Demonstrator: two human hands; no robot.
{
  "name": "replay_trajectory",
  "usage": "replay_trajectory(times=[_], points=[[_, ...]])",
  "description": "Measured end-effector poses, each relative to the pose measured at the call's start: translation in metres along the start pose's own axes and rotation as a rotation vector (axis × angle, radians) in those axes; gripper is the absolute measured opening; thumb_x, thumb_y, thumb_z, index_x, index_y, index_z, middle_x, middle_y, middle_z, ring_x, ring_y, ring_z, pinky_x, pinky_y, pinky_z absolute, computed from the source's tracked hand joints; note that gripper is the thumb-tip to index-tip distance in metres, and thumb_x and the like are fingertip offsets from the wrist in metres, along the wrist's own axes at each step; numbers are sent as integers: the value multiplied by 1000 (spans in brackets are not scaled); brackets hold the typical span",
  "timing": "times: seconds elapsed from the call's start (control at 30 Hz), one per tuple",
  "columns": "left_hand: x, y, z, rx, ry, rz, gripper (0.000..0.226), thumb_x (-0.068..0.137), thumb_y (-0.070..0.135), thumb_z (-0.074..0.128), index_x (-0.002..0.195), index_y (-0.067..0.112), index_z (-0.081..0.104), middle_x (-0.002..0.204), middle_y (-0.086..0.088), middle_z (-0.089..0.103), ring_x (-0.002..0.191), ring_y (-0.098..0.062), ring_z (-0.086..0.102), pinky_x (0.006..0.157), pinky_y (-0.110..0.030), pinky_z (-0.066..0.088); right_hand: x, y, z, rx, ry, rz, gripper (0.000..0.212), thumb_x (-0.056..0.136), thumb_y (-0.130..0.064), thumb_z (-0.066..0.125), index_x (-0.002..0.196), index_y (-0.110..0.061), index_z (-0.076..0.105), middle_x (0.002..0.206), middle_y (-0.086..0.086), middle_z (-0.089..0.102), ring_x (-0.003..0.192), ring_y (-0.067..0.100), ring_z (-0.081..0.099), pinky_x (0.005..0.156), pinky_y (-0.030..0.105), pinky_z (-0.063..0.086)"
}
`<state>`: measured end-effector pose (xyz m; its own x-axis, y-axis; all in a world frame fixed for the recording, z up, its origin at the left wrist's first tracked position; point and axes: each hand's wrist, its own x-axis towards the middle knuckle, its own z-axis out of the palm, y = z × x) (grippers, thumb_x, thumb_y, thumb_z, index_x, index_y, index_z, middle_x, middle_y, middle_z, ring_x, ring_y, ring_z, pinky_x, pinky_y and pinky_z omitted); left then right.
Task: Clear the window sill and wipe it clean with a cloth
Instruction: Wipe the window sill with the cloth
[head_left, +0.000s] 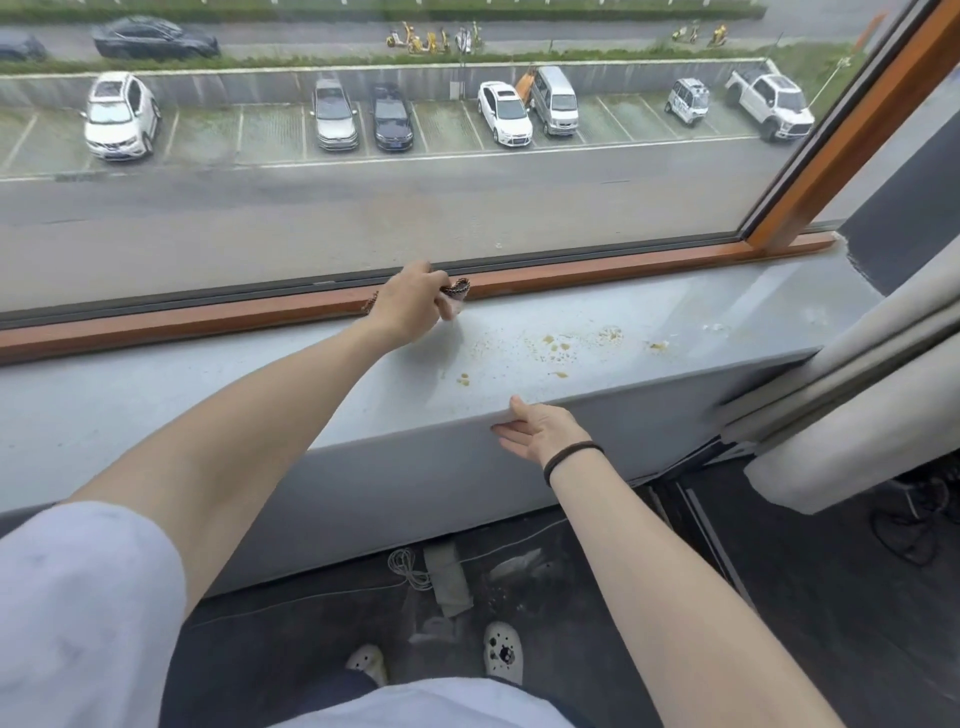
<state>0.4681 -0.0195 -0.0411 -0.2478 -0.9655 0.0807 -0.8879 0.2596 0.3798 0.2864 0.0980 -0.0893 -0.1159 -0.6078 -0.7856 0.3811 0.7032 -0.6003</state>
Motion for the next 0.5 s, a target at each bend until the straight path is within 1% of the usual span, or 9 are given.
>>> replay_trajectory(times=[0.07, 0.13, 0.23, 0.3, 0.4, 0.5], points=[[6, 1, 6, 113, 18, 58, 33, 86, 5, 50, 118, 6, 60, 112, -16, 53, 106, -34, 50, 85, -40, 41, 6, 0, -2, 25, 4, -13, 25, 90, -7, 60, 110, 7, 53, 119, 28, 58, 104, 39, 62, 85, 42, 51], [5, 1, 20, 157, -16, 70, 33, 85, 5, 52, 117, 5, 59, 114, -15, 52, 107, -32, 47, 85, -39, 41, 10, 1, -3, 32, 25, -23, 37, 88, -5, 63, 120, 9, 50, 117, 28, 59, 94, 37, 65, 81, 42, 54], [-1, 0, 41, 96, 40, 2, 30, 86, 8, 56, 115, 5, 60, 116, -12, 53, 112, -30, 45, 87, -42, 45, 14, 3, -3, 18, 34, -19, 43, 87, -6, 65, 123, 9, 48, 117, 26, 60, 76, 31, 67, 79, 41, 56], [0, 1, 45, 38, 83, -44, 31, 86, 8, 55, 116, 5, 62, 119, -10, 54, 115, -30, 44, 90, -41, 44, 17, 1, -5, 23, 24, -6, 49, 87, -5, 65, 129, 8, 45, 116, 24, 61, 70, 29, 66, 77, 41, 56], [1, 5, 43, -5, 14, -98, 43, 85, 0, 44, 124, 10, 58, 124, -8, 51, 119, -28, 41, 95, -38, 39, 17, -1, -5, 17, 29, -5, 59, 86, -5, 66, 137, 5, 38, 115, 23, 62, 64, 27, 66, 73, 40, 56], [-5, 8, 44, -75, -64, -113, 50, 83, -5, 39, 124, 14, 59, 115, -8, 51, 114, -27, 44, 91, -38, 42, 14, -2, -4, 6, 27, -7, 59, 86, -6, 67, 137, 3, 38, 114, 24, 62, 64, 27, 66, 69, 39, 55]])
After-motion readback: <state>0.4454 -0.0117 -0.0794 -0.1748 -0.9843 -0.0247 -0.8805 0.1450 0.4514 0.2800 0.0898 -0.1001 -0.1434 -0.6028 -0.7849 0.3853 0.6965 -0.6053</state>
